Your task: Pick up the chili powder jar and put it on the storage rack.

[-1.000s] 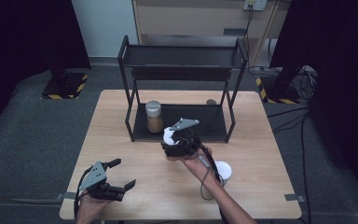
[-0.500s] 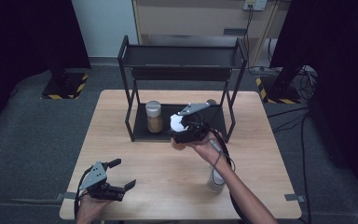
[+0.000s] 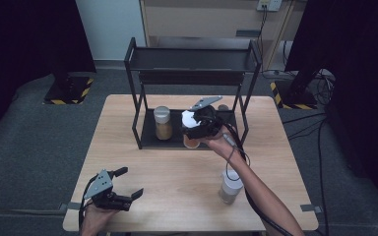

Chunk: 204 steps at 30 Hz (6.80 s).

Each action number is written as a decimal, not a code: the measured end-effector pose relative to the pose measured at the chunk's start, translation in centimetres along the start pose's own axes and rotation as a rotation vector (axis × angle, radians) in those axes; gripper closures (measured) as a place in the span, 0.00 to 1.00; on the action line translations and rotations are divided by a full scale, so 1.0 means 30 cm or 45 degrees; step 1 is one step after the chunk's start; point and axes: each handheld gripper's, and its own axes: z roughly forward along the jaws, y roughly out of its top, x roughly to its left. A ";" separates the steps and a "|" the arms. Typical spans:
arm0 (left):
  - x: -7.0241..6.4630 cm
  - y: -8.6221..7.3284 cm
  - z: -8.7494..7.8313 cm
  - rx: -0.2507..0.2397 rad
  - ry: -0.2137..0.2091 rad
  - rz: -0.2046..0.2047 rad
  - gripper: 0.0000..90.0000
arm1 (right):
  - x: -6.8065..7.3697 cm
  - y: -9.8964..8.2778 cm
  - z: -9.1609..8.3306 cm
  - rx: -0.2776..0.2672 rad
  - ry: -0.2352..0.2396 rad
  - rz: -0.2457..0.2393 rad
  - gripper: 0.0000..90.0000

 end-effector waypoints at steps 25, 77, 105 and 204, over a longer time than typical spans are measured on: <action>0.008 -0.003 0.005 0.011 0.003 -0.024 0.02 | -0.148 0.016 0.190 0.013 -0.001 0.044 0.35; 0.014 -0.008 0.009 0.007 -0.004 -0.029 0.02 | -0.272 -0.065 0.375 0.049 0.097 0.013 0.35; 0.014 -0.005 0.011 0.013 -0.007 -0.029 0.02 | -0.324 -0.069 0.325 0.023 0.114 0.066 0.17; 0.006 -0.005 0.003 0.003 0.010 -0.023 0.02 | 0.086 -0.945 -0.565 -0.439 -0.228 0.161 0.11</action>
